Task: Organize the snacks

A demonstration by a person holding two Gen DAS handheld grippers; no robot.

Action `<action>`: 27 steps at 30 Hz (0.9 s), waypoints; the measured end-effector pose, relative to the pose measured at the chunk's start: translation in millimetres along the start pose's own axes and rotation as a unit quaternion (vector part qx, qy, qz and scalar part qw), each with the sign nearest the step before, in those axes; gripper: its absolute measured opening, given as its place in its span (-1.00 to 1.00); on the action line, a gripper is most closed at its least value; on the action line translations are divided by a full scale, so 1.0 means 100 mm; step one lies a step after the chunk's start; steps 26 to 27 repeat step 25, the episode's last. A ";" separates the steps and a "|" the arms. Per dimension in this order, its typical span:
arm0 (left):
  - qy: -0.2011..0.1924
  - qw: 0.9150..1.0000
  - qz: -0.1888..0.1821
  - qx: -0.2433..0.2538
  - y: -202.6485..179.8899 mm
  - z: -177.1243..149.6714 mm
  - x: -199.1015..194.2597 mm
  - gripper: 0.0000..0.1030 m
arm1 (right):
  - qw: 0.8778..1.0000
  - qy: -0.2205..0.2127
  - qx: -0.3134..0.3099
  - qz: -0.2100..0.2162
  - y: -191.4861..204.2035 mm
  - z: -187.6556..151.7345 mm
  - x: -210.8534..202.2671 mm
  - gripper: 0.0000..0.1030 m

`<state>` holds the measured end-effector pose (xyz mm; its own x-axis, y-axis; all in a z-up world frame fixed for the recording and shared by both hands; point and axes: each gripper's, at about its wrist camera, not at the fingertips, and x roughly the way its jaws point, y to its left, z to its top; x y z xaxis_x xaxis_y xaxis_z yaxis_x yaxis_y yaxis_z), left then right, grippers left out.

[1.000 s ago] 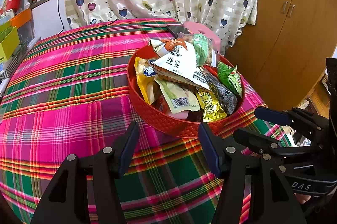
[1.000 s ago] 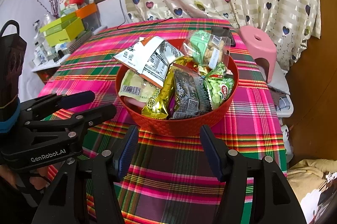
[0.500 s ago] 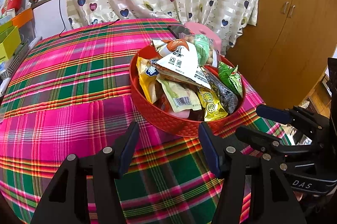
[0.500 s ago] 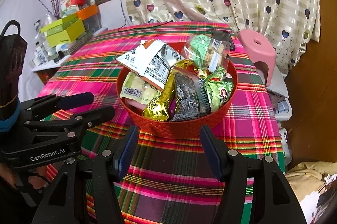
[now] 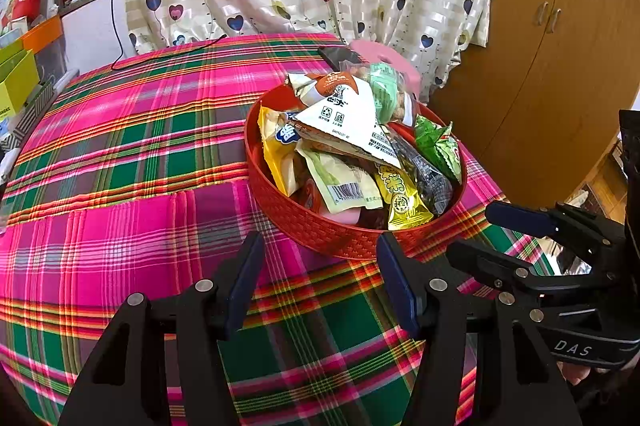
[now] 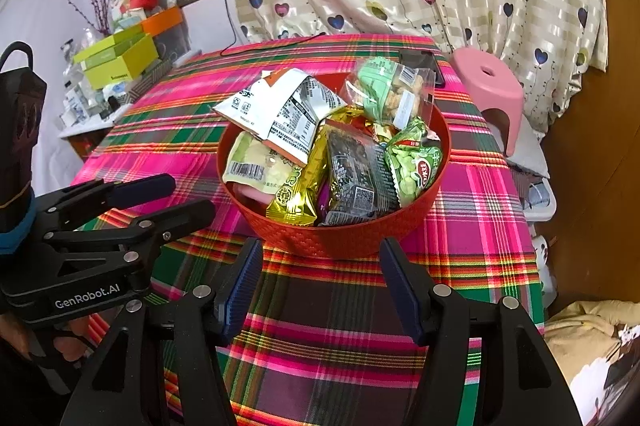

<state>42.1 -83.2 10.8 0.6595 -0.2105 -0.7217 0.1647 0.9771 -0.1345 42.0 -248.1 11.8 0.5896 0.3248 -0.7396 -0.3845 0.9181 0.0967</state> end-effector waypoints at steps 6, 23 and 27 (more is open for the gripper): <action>0.001 1.000 0.000 0.001 -0.01 -0.01 0.01 0.15 | 1.000 0.001 0.000 0.001 0.00 0.00 0.00 0.18; -0.001 1.000 -0.004 0.001 -0.03 -0.01 0.04 0.15 | 1.000 0.003 0.001 0.000 -0.03 -0.02 0.03 0.18; -0.001 1.000 -0.002 0.001 -0.03 -0.01 0.04 0.15 | 1.000 0.001 0.002 0.001 -0.04 -0.02 0.03 0.18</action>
